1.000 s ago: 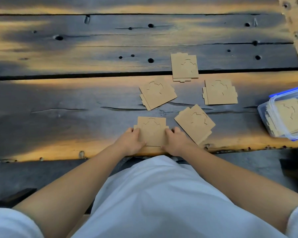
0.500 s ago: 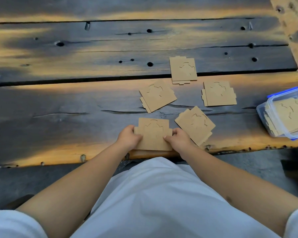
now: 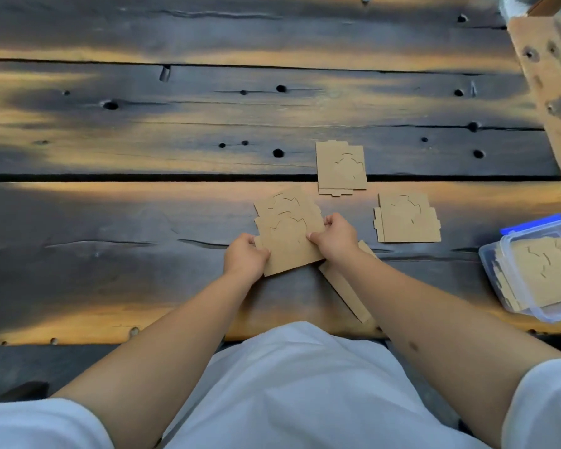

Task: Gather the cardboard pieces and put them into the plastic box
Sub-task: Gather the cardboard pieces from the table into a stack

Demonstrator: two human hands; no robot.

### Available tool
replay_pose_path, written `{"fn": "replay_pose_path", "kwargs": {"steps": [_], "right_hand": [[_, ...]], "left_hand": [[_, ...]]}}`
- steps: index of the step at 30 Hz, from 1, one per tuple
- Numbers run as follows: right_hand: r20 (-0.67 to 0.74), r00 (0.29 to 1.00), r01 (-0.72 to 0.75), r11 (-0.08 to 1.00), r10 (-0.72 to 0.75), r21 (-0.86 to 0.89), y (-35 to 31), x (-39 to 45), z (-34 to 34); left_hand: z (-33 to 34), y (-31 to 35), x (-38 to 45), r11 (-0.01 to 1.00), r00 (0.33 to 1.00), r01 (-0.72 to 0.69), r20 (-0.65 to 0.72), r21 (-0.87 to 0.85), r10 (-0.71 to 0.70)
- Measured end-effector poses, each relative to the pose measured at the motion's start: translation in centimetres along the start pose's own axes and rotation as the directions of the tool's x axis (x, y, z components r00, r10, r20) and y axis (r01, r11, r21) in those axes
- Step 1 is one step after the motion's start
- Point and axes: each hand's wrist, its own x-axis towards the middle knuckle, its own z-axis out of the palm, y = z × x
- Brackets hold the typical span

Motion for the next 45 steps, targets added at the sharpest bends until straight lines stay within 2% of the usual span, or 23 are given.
{"fn": "replay_pose_path", "kwargs": {"steps": [4, 9, 13, 17, 22, 25, 29, 38, 42, 45], "right_hand": [[-0.005, 0.999, 0.033, 0.998, -0.033, -0.05, -1.3, 4.0, -0.3], [0.033, 0.992, 0.127, 0.974, -0.123, -0.188, -2.2, 7.4, 0.4], [0.032, 0.996, 0.084, 0.978, -0.079, -0.193, -1.9, 8.3, 1.0], [0.025, 0.992, 0.124, 0.968, -0.121, -0.216, -1.0, 7.6, 2.0], [-0.011, 0.996, 0.087, 0.974, -0.092, -0.207, -0.8, 7.3, 1.9], [0.018, 0.998, 0.069, 0.977, -0.066, -0.2, -0.7, 7.0, 1.9], [0.016, 0.999, 0.054, 0.982, -0.052, -0.183, 0.0, 6.1, 2.1], [0.03, 0.997, 0.07, 0.997, -0.072, 0.037, 0.4, 3.4, 1.0], [0.015, 0.99, 0.142, 0.989, -0.142, 0.033, 0.9, 1.8, -0.4], [-0.014, 0.991, 0.136, 0.99, -0.136, 0.025, 2.0, 1.0, -1.9]], "left_hand": [[0.9, 1.6, 2.3, 0.999, 1.0, 0.009, 0.005, -0.03, -0.009], [1.7, 2.8, 4.5, 0.999, 1.0, 0.024, -0.01, 0.038, -0.024], [2.2, 3.3, 5.6, 0.996, 0.996, 0.078, -0.052, 0.04, -0.076], [2.6, 3.3, 5.8, 0.985, 0.982, 0.174, -0.079, 0.012, -0.173], [2.8, 3.3, 6.0, 0.98, 0.979, 0.196, -0.055, -0.031, -0.198], [2.6, 3.1, 5.9, 0.978, 0.978, 0.206, -0.033, 0.022, -0.205], [2.4, 2.5, 5.4, 0.977, 0.989, 0.15, -0.027, 0.152, -0.147], [1.8, 2.0, 4.1, 0.985, 0.997, -0.056, 0.059, 0.165, 0.047], [1.8, 2.6, 3.1, 0.968, 0.981, -0.177, 0.104, 0.175, 0.161], [2.5, 3.7, 2.7, 0.957, 0.963, -0.225, 0.189, 0.183, 0.19]]}}
